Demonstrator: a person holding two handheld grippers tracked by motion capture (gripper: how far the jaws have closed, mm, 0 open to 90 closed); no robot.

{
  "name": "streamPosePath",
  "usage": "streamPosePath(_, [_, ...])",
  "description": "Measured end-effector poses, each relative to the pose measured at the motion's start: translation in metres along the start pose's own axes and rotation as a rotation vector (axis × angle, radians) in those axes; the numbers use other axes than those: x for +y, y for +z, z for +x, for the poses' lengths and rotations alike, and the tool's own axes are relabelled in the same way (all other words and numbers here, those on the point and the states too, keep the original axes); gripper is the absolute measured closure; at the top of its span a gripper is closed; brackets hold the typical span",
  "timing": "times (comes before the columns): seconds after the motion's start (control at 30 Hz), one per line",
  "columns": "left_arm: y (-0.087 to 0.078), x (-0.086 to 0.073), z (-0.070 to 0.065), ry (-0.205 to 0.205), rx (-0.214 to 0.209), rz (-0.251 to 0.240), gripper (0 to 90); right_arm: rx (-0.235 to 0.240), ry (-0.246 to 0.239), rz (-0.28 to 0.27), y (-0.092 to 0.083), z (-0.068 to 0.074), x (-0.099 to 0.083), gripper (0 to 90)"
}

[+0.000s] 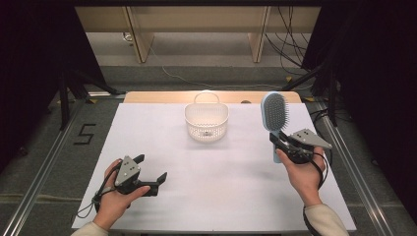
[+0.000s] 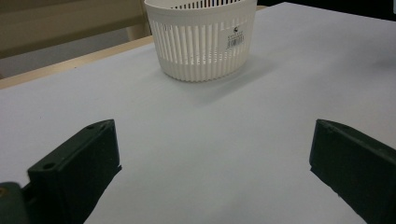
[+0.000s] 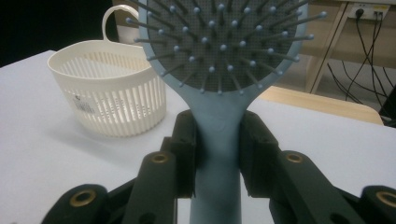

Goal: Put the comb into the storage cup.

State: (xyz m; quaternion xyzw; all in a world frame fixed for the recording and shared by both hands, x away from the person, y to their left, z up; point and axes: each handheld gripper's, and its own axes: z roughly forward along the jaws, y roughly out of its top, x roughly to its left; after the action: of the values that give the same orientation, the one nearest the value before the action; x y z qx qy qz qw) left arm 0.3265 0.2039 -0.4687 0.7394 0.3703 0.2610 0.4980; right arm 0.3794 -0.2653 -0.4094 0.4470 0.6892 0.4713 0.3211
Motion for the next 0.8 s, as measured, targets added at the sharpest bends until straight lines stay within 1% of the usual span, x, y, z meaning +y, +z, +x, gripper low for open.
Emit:
streamPosePath(0.37, [-0.0001, 0.0001, 0.0, 0.0, 0.001, -0.001, 1.0, 0.004, 0.009, -0.011, 0.0033, 0.0005, 0.0026, 70.4])
streamPosePath(0.8, [-0.0002, 0.0, 0.0004, -0.002, 0.002, -0.002, 1.0, 0.006, 0.009, -0.033, 0.0083, 0.0027, 0.0074, 70.4])
